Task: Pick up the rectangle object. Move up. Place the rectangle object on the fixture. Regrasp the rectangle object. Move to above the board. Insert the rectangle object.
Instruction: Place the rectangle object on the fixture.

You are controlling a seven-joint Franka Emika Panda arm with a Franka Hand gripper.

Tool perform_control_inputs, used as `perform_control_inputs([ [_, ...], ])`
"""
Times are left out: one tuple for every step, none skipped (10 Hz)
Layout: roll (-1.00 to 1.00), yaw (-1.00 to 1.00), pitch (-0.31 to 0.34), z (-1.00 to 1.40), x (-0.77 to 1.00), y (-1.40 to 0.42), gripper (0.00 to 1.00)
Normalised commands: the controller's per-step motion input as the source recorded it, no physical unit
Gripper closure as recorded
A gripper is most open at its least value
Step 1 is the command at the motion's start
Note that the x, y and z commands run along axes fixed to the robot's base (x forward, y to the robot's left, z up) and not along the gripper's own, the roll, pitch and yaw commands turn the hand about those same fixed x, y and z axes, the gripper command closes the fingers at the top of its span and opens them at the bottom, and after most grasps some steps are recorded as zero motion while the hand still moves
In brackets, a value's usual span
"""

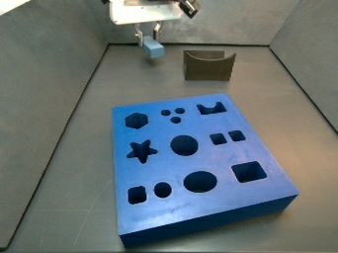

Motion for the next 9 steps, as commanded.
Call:
perform_control_inputs([
  [0.02,-0.01,0.054,1.00,-0.02,-0.01,1.00],
  [0.05,-0.02,0.078,1.00,-0.02,-0.01,1.00],
  [0.08,-0.02,0.094,1.00,-0.02,0.00,1.00],
  [0.12,-0.02,0.115,1.00,-0.03,-0.01,1.00],
  [0.13,-0.01,0.121,1.00,-0.03,-0.01,1.00],
  [0.17,0.00,0.135,1.00,-0.03,-0.01,1.00],
  [0.18,0.01,0.134,1.00,-0.04,-0.01,1.00],
  [0.18,0.02,0.131,1.00,-0.04,-0.01,1.00],
  [0.18,0.02,0.127,1.00,-0.04,-0.01,1.00],
])
